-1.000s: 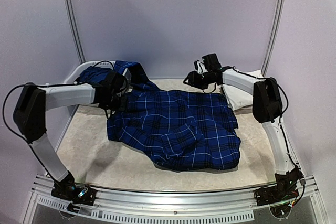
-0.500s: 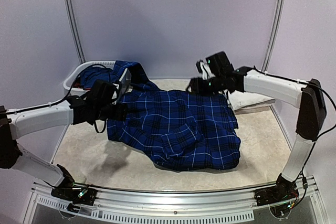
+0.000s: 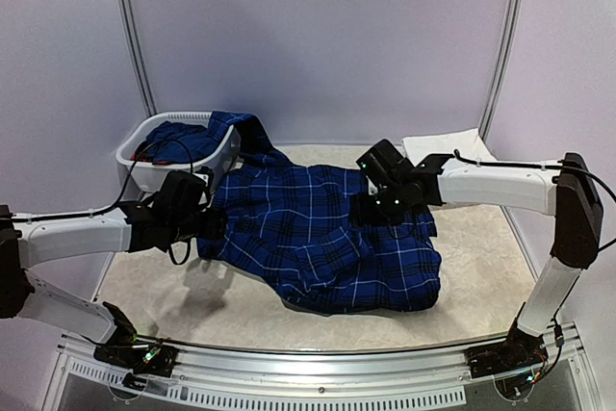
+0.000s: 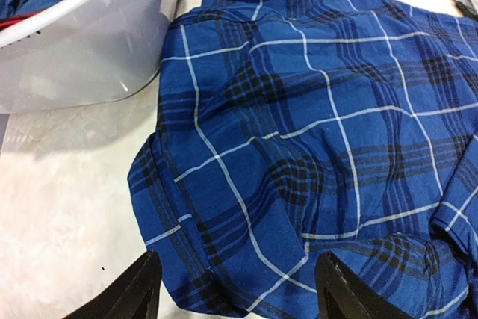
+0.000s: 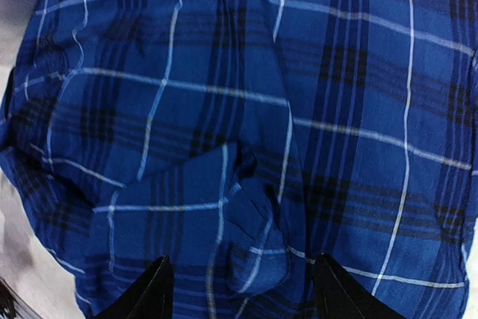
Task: Fold and stack the mixed laundry pile
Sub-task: Flatten out the crumpled shirt at the center of the board.
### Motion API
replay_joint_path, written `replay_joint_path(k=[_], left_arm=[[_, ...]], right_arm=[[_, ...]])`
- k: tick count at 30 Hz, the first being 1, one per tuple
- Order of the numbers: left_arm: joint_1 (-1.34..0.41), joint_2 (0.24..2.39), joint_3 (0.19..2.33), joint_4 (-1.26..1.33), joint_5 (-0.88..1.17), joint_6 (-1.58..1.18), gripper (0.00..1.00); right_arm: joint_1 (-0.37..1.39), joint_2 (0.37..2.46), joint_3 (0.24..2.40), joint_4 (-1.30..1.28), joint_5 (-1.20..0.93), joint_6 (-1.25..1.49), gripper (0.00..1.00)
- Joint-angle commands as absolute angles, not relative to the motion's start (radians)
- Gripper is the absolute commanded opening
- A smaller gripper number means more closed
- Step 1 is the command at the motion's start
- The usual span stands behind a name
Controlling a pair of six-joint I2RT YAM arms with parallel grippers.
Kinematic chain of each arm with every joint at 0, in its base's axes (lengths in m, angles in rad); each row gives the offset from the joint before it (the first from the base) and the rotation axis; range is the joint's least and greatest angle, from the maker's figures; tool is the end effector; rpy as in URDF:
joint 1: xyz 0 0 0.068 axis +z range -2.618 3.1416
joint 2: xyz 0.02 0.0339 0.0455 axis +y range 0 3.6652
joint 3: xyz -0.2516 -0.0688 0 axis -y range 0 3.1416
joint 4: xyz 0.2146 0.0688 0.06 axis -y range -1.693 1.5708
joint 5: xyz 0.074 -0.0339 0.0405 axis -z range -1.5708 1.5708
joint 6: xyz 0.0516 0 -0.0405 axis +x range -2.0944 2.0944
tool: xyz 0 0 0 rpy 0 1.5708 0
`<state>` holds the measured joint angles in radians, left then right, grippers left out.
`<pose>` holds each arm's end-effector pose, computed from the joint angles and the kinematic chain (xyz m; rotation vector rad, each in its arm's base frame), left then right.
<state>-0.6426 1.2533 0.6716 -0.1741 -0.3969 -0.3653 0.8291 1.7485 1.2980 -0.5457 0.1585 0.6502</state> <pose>0.2059 -0.1292 0.2014 0.1174 2.2536 -0.0727 0.2436 0.2538 0.2168 -0.1708 2.5848 0.3638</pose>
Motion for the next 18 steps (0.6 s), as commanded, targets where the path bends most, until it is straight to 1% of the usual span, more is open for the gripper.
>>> replay_joint_path(k=[1,8,18], left_arm=[[-0.625,1.244,0.65,-0.144,-0.437,-0.408,0.72],[-0.574,1.244,0.624,-0.133,-0.431,-0.439,0.71],[-0.548,1.298,0.636,-0.106,-0.421,-0.443,0.7]], right_arm=[[0.859,1.811,1.407,-0.641,0.26,0.706,0.63],[0.869,1.873,1.445,-0.655,0.29,0.729,0.62],[0.869,1.931,1.457,-0.633,0.261,0.721,0.6]])
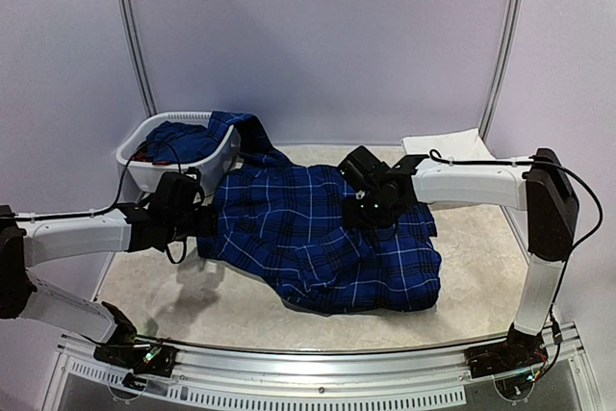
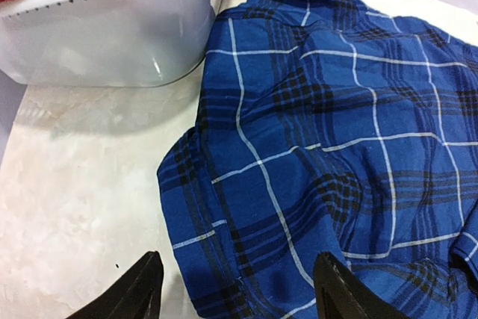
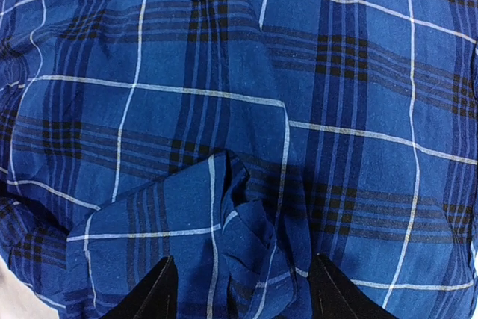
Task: Fold and stack the mixed laundry pile
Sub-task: Flatten out the crumpled shirt at the center of the board.
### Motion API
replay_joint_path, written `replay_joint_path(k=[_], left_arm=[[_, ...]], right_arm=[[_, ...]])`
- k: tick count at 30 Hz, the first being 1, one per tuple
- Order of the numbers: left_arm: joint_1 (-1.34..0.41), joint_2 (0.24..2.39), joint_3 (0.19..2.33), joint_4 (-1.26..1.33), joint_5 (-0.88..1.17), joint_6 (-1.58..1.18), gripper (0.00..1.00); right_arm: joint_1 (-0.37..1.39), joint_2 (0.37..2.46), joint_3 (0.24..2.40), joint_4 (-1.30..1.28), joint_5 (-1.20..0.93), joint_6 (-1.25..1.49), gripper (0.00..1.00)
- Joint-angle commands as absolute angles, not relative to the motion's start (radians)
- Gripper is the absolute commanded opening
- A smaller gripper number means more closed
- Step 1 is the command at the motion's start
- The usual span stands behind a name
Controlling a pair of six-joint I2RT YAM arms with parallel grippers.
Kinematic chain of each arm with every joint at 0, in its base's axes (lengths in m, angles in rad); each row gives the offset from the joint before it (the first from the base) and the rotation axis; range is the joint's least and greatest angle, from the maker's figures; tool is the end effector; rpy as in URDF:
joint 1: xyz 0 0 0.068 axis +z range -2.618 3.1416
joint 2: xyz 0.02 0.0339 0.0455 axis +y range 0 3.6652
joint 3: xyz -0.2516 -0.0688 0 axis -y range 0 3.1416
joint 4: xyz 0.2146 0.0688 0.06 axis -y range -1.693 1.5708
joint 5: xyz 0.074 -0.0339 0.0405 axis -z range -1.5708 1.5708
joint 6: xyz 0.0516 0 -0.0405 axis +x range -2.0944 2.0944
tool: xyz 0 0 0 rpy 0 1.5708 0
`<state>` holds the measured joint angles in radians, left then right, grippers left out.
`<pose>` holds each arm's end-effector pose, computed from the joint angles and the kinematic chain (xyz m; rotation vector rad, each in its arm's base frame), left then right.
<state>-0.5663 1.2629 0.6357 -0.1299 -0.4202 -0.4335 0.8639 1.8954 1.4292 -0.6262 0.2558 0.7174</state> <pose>0.2145 -0.1114 0.1927 -0.0567 2.2482 -0.0434 0.2541 0.2774 0.1991 -0.1098 2.6180 0.2171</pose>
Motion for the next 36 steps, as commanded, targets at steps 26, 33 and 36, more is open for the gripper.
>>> replay_joint_path(k=[26,33,36], left_arm=[[-0.526,1.368,0.637,0.004,-0.373,-0.447,0.61],[-0.528,1.274,0.648,-0.109,-0.377,-0.434,0.62],[-0.528,1.25,0.653,-0.135,-0.37,-0.435,0.62]], right_arm=[[1.017,1.751,1.397,-0.689,0.109,0.672,0.03],[1.193,1.628,1.493,-0.86,0.168,0.622,0.03],[1.263,1.577,1.51,-0.877,0.147,0.6,0.02]])
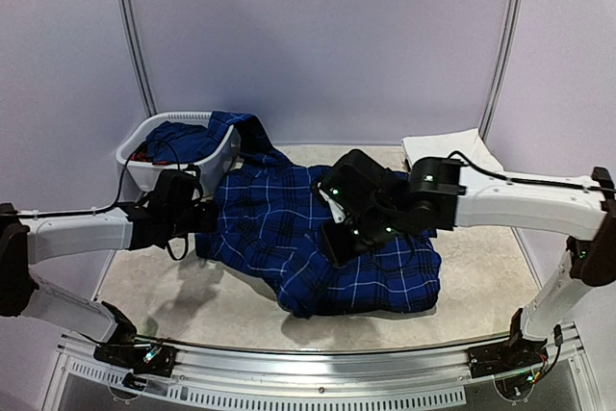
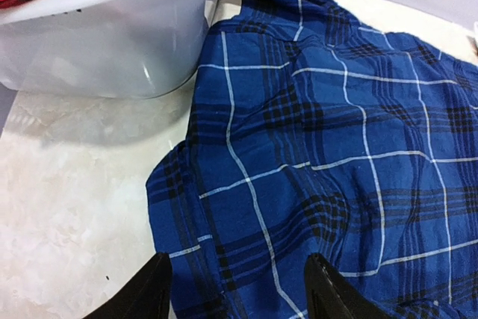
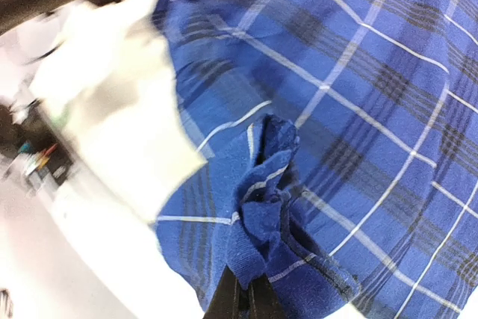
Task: Fold and stack the mixed laundry pile
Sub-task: Flatten out the crumpled shirt at the center of the board.
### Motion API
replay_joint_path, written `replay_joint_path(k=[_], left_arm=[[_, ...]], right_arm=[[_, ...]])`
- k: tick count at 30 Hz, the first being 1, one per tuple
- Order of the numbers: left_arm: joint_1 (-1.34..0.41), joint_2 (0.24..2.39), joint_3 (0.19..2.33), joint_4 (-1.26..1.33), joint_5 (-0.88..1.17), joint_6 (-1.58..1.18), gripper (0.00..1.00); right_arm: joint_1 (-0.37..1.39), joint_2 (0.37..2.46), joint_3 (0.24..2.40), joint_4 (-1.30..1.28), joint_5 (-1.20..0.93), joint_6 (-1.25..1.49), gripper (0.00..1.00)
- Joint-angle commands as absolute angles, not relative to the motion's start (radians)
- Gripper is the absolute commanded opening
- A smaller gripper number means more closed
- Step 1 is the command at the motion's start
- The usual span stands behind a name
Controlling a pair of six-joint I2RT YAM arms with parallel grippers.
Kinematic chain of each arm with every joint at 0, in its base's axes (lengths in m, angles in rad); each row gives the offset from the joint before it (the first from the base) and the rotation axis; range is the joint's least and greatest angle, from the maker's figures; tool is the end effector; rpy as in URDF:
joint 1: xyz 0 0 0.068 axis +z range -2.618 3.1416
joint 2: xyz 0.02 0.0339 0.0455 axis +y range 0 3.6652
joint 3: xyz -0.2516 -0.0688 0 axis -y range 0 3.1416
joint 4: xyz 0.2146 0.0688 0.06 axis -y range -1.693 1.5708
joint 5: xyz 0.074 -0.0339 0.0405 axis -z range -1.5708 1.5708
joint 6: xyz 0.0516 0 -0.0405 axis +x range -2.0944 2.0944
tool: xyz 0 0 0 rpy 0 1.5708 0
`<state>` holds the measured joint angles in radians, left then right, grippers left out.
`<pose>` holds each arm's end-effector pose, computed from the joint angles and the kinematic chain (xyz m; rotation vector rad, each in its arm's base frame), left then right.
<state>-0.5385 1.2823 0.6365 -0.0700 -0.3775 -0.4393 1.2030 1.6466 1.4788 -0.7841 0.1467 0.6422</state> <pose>0.2226 -0.1108 0.1934 -0.0829 2.2272 -0.1006 0.1268 0.3082 0.2858 -0.6611 2.5165 0.5476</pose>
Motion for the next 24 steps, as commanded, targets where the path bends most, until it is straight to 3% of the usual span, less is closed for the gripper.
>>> replay_joint_path(k=[1,6,12,14,18,19,24], left_arm=[[-0.528,1.241,0.653,-0.143,-0.369,-0.437,0.62],[-0.529,1.19,0.646,-0.184,-0.376,-0.437,0.61],[-0.53,1.105,0.631,-0.238,-0.402,-0.445,0.62],[-0.529,1.074,0.621,-0.253,-0.414,-0.449,0.62],[-0.529,1.012,0.599,-0.283,-0.423,-0.46,0.62],[-0.53,0.998,0.595,-0.289,-0.425,-0.462,0.62],[-0.531,0.942,0.577,-0.318,-0.409,-0.471,0.62]], right_arm=[[1.285,1.567,1.511,-0.874,0.126,0.593,0.02],[1.391,1.553,1.538,-0.845,-0.023,0.519,0.02],[1.459,1.677,1.644,-0.785,-0.134,0.425,0.08],[1.46,1.722,1.668,-0.78,-0.115,0.415,0.21],[1.456,1.745,1.665,-0.798,0.112,0.423,0.66],[1.447,1.738,1.654,-0.804,0.185,0.431,0.73],[1.307,1.631,1.496,-0.757,0.286,0.533,0.76]])
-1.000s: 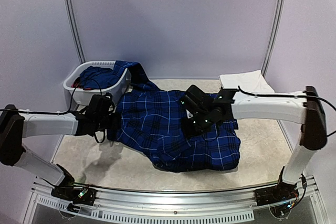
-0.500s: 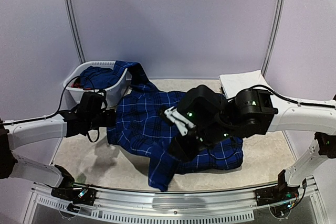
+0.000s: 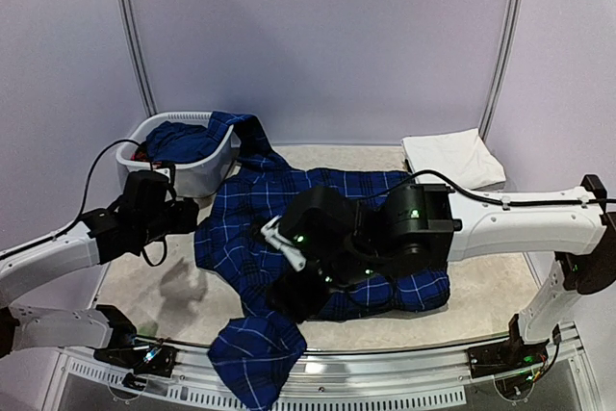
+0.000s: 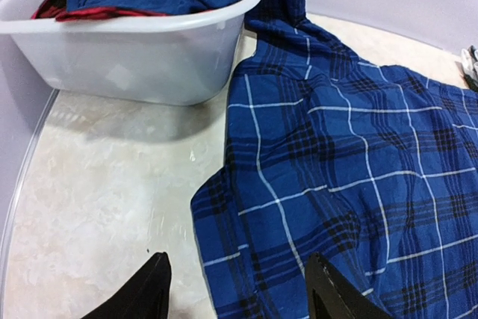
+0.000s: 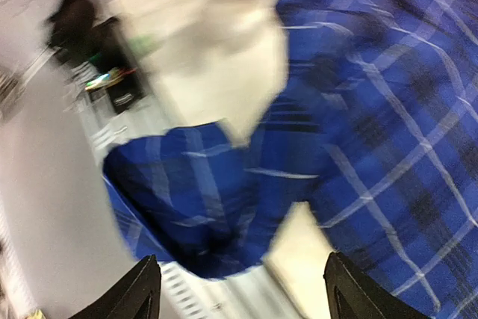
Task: Fold and stack the mixed laundry pile
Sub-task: Flatten out the crumpled shirt at the center of the board, then fold the flattened shirt at the center of the board.
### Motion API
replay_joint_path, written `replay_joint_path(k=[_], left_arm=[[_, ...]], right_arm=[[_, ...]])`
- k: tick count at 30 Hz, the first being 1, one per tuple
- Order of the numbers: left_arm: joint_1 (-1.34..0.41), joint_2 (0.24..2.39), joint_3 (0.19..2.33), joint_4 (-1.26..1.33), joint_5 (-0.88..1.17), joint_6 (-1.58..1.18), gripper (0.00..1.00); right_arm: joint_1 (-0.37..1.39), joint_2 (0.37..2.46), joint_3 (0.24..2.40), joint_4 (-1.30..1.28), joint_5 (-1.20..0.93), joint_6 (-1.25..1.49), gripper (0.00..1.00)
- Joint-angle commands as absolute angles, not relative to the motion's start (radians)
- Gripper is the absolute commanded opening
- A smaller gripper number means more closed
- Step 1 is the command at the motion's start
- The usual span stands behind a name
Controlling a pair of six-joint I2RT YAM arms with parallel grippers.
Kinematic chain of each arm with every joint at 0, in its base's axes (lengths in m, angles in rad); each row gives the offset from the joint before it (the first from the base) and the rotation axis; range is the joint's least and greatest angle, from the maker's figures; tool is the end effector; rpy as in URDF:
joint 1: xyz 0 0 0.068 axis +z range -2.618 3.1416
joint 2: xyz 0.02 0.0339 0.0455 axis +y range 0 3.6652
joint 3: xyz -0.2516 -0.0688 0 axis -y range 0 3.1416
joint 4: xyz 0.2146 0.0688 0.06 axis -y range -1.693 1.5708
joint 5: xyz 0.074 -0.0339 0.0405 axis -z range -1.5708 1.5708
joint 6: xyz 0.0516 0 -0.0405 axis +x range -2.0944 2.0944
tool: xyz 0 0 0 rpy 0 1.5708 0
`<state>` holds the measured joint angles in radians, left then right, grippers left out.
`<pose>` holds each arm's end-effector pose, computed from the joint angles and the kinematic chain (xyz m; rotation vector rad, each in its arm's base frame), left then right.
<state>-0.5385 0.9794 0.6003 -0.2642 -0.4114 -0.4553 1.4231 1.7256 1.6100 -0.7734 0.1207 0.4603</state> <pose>0.1809 -0.0840 0.2259 -0.1343 2.1511 -0.1179 0.0588 0.3530 0.2997 -1.1418 2.3048 0.6462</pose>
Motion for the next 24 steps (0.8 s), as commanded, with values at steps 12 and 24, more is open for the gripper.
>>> replay_joint_path(k=[12,24], left_arm=[[-0.701,1.037,0.609,-0.308,-0.253,-0.456,0.57],[-0.732,1.0,0.524,-0.364,-0.377,-0.61,0.5]], right_arm=[[0.898,1.567,1.167,-0.71,0.283,0.695,0.66],[0.877,1.311,0.852,-0.882,0.38,0.98,0.65]])
